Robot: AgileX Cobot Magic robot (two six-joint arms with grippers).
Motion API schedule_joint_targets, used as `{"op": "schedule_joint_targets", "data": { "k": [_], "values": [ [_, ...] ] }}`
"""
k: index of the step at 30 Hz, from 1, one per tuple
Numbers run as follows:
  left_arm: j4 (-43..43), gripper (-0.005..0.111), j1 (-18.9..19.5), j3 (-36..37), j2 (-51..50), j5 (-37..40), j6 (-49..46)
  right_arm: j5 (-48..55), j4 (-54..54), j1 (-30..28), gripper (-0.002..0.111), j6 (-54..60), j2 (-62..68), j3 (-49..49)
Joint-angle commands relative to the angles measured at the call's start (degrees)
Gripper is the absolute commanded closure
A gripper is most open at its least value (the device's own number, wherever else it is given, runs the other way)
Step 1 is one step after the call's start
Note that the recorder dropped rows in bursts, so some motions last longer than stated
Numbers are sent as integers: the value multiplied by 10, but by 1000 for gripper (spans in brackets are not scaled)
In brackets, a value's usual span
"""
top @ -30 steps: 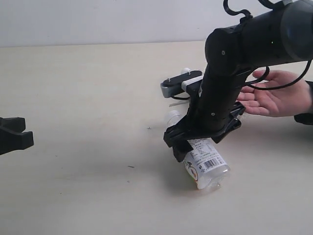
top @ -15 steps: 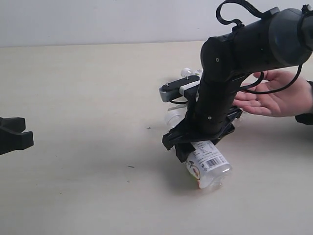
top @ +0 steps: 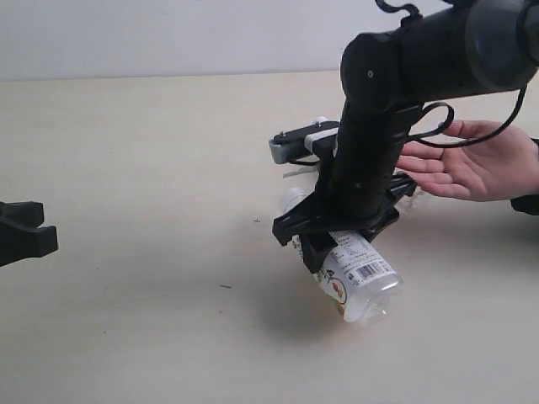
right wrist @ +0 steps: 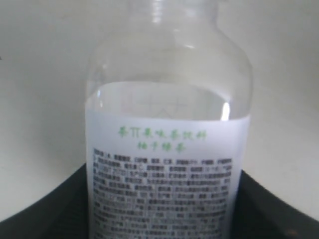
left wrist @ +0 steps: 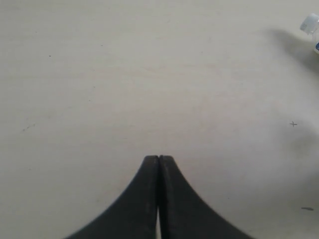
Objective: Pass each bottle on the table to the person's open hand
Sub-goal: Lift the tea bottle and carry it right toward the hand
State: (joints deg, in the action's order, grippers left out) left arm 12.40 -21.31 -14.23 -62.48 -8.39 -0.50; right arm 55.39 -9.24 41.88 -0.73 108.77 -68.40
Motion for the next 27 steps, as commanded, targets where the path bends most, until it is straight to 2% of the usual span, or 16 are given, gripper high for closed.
{"op": "schedule_joint_targets", "data": {
  "k": [1, 9, 11, 16, 21, 27],
  "values": [
    [5, 107, 2, 2, 5, -1, -1, 40, -2, 1, 108, 0, -25, -40],
    [5, 107, 2, 2, 5, -1, -1, 93, 41, -1, 108, 0, -84, -96],
    [5, 107, 2, 2, 5, -1, -1, 104, 54, -16, 108, -9, -105, -104],
    [5, 107, 2, 2, 5, -1, -1, 146, 56, -89, 108, -9, -154, -116],
    [5, 107, 2, 2, 5, -1, -1, 146, 89, -173, 108, -9, -199, -116],
    [5, 107, 2, 2, 5, -1, -1, 146, 97, -231, 108, -9, -221, -114]
  ]
}}
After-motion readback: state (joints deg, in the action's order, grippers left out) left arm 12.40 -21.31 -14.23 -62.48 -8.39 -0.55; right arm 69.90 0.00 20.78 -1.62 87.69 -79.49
